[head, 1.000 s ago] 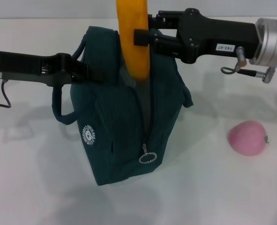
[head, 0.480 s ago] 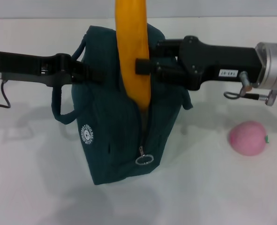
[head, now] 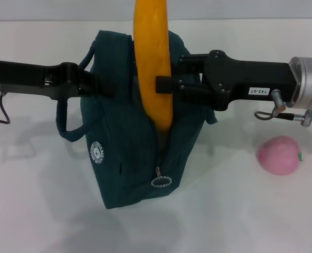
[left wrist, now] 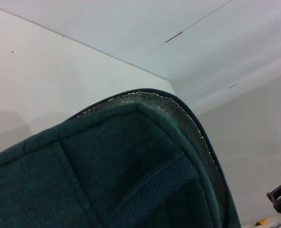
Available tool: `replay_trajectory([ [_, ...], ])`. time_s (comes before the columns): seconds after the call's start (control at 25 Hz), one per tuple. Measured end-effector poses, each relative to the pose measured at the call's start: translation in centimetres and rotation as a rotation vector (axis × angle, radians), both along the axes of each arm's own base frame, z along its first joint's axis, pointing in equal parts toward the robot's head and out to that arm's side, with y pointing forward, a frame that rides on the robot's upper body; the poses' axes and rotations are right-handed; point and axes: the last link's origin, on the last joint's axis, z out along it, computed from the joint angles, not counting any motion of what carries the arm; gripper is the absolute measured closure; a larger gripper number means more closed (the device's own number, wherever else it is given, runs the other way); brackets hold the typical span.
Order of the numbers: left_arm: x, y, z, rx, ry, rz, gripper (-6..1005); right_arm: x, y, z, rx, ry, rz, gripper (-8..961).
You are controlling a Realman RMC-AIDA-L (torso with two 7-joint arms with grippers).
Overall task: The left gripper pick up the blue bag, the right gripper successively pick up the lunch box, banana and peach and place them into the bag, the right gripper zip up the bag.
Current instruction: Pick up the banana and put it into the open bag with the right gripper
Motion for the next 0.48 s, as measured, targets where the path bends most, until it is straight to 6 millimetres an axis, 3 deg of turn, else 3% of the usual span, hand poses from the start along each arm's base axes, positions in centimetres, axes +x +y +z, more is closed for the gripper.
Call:
replay_trajectory([
  [0.48, -0.11, -0.1, -0.05, 0.001, -0.001, 0.001, 965, 0.38, 0.02, -0.17, 0.003, -0.007, -0.022, 548],
])
